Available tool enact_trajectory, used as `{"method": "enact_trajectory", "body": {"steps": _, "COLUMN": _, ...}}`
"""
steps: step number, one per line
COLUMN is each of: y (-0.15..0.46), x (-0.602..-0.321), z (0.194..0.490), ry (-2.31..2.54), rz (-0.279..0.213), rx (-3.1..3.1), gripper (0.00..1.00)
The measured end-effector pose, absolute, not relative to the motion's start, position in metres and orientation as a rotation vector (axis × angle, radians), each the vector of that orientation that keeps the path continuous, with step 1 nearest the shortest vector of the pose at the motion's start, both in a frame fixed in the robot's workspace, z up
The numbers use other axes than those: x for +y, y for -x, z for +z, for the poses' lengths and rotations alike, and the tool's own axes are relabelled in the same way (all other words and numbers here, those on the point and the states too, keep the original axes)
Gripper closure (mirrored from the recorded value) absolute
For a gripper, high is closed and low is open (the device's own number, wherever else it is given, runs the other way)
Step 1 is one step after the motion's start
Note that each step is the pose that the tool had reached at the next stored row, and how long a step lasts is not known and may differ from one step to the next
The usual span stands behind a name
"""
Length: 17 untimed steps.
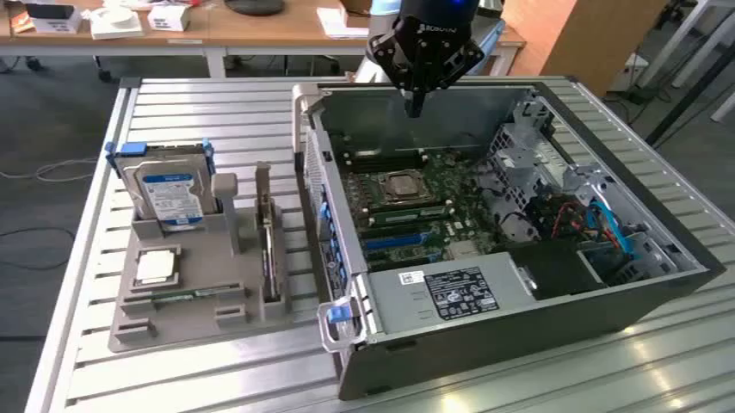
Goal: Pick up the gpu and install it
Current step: 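Reach for the gpu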
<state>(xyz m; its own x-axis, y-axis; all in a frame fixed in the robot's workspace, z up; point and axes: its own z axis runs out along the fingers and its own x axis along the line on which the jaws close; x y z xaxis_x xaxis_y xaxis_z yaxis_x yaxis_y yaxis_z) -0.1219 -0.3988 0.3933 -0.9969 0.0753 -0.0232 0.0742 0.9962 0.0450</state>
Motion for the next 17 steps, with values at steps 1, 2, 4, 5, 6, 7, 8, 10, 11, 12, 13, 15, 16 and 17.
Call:
{"method": "enact_trajectory", "body": {"steps": 1, "y": 0.1219, "x": -0.3989, "z": 0.3933, "ry": -0.117, "rz": 0.069, "rx": 3.114, "gripper": 0.89}}
{"method": "enact_trajectory", "body": {"steps": 2, "y": 0.1219, "x": -0.3988, "z": 0.3933, "ry": -0.117, "rz": 0.069, "rx": 3.114, "gripper": 0.89}}
{"method": "enact_trajectory", "body": {"steps": 4, "y": 0.1219, "x": -0.3989, "z": 0.3933, "ry": -0.117, "rz": 0.069, "rx": 3.114, "gripper": 0.89}}
{"method": "enact_trajectory", "body": {"steps": 5, "y": 0.1219, "x": -0.3989, "z": 0.3933, "ry": -0.117, "rz": 0.069, "rx": 3.114, "gripper": 0.89}}
{"method": "enact_trajectory", "body": {"steps": 6, "y": 0.1219, "x": -0.3989, "z": 0.3933, "ry": -0.117, "rz": 0.069, "rx": 3.114, "gripper": 0.89}}
{"method": "enact_trajectory", "body": {"steps": 7, "y": 0.1219, "x": -0.3989, "z": 0.3933, "ry": -0.117, "rz": 0.069, "rx": 3.114, "gripper": 0.89}}
{"method": "enact_trajectory", "body": {"steps": 8, "y": 0.1219, "x": -0.3989, "z": 0.3933, "ry": -0.117, "rz": 0.069, "rx": 3.114, "gripper": 0.89}}
{"method": "enact_trajectory", "body": {"steps": 10, "y": 0.1219, "x": -0.3988, "z": 0.3933, "ry": -0.117, "rz": 0.069, "rx": 3.114, "gripper": 0.89}}
{"method": "enact_trajectory", "body": {"steps": 11, "y": 0.1219, "x": -0.3989, "z": 0.3933, "ry": -0.117, "rz": 0.069, "rx": 3.114, "gripper": 0.89}}
{"method": "enact_trajectory", "body": {"steps": 12, "y": 0.1220, "x": -0.3988, "z": 0.3933, "ry": -0.117, "rz": 0.069, "rx": 3.114, "gripper": 0.89}}
{"method": "enact_trajectory", "body": {"steps": 13, "y": 0.1225, "x": -0.3988, "z": 0.3932, "ry": -0.117, "rz": 0.069, "rx": 3.114, "gripper": 0.89}}
{"method": "enact_trajectory", "body": {"steps": 15, "y": 0.1243, "x": -0.3989, "z": 0.3932, "ry": -0.117, "rz": 0.069, "rx": 3.114, "gripper": 0.89}}
{"method": "enact_trajectory", "body": {"steps": 16, "y": 0.1256, "x": -0.3988, "z": 0.3933, "ry": -0.117, "rz": 0.069, "rx": 3.114, "gripper": 0.89}}
{"method": "enact_trajectory", "body": {"steps": 17, "y": 0.1270, "x": -0.3989, "z": 0.3933, "ry": -0.117, "rz": 0.069, "rx": 3.114, "gripper": 0.89}}
